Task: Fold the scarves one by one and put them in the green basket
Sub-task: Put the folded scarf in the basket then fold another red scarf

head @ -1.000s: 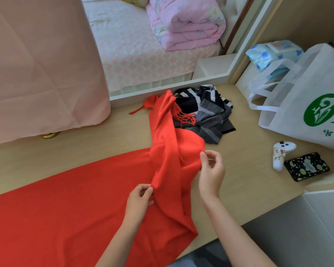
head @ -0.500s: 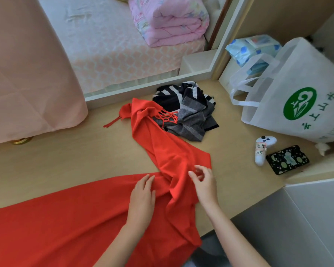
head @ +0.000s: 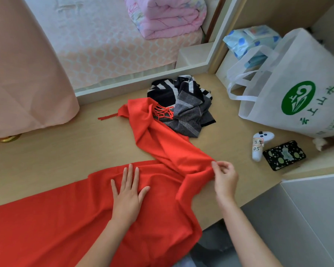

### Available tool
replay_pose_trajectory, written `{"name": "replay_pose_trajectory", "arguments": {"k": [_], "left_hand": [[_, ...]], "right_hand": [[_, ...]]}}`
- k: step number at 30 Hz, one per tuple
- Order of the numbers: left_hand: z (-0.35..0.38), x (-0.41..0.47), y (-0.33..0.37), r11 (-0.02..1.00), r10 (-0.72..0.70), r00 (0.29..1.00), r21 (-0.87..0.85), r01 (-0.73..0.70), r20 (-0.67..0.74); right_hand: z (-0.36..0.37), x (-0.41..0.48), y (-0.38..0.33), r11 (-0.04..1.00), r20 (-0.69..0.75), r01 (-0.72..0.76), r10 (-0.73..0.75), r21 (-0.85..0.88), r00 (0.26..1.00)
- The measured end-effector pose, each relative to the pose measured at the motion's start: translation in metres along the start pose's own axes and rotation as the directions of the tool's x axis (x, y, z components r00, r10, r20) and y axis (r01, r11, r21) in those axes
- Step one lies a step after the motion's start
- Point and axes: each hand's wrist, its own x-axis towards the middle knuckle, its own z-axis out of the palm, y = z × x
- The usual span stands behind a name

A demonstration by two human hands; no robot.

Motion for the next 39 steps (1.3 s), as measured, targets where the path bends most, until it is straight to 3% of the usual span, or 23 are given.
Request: {"name": "replay_pose_trajectory", "arguments": {"k": [4,7,9,12,15,19,22,26,30,33,36,39], "left_hand": [[-0.011,0.015,-0.016,0.999,-0.042,0.999,-0.027,0.042,-0.001],[-0.021,0.027,-0.019,0.999,-0.048,0.999,0.009,0.048,0.024],[-0.023,0.033,-0.015,0.996,-0.084,0.996,0.019,0.084,0.024],[-0.022,0.034,-0.003,0.995,-0.095,0.988,-0.034,0.091,-0.12],[-0.023,0.032,0.013,0.998,0.007,0.977,-0.064,-0.021,-0.211],[-0.03,0.043,0.044,0.976,0.029,0.965,-0.199,-0.083,-0.261],[-0.03,0.055,0.066,0.961,0.041,0.98,-0.262,-0.093,-0.196],[-0.028,0.067,0.075,0.97,0.115,0.985,-0.199,-0.14,-0.131],[-0.029,0.075,0.068,0.97,0.098,0.982,-0.205,-0.13,-0.161],[-0.03,0.075,0.065,0.967,0.114,0.984,-0.211,-0.142,-0.139],[-0.03,0.076,0.062,0.944,0.034,0.986,-0.319,-0.086,-0.165],[-0.037,0.078,0.061,0.888,-0.096,0.972,-0.459,-0.014,-0.214]], "right_hand": [[-0.055,0.034,-0.003,0.993,-0.244,0.066,-0.088,-0.099,0.966],[-0.08,0.057,0.013,0.961,-0.265,0.005,-0.081,-0.276,0.961],[-0.082,0.058,0.025,0.921,-0.217,-0.041,-0.048,-0.388,0.975],[-0.066,0.035,0.037,0.849,-0.029,0.118,-0.155,-0.516,0.988],[-0.044,0.017,0.038,0.793,0.108,0.301,-0.289,-0.53,0.951],[-0.014,0.03,0.015,0.777,0.183,0.391,-0.346,-0.494,0.92],[0.017,0.047,-0.007,0.754,0.304,0.491,-0.39,-0.436,0.869],[0.063,0.056,-0.02,0.74,0.513,0.523,-0.28,-0.423,0.811],[0.084,0.039,-0.007,0.517,0.6,0.636,-0.264,-0.573,0.755],[0.074,0.03,-0.006,0.62,0.513,0.595,-0.335,-0.512,0.79],[0.04,0.041,-0.028,0.797,0.244,0.466,-0.399,-0.384,0.884],[-0.009,0.068,-0.059,0.872,-0.009,0.404,-0.423,-0.278,0.906]]}}
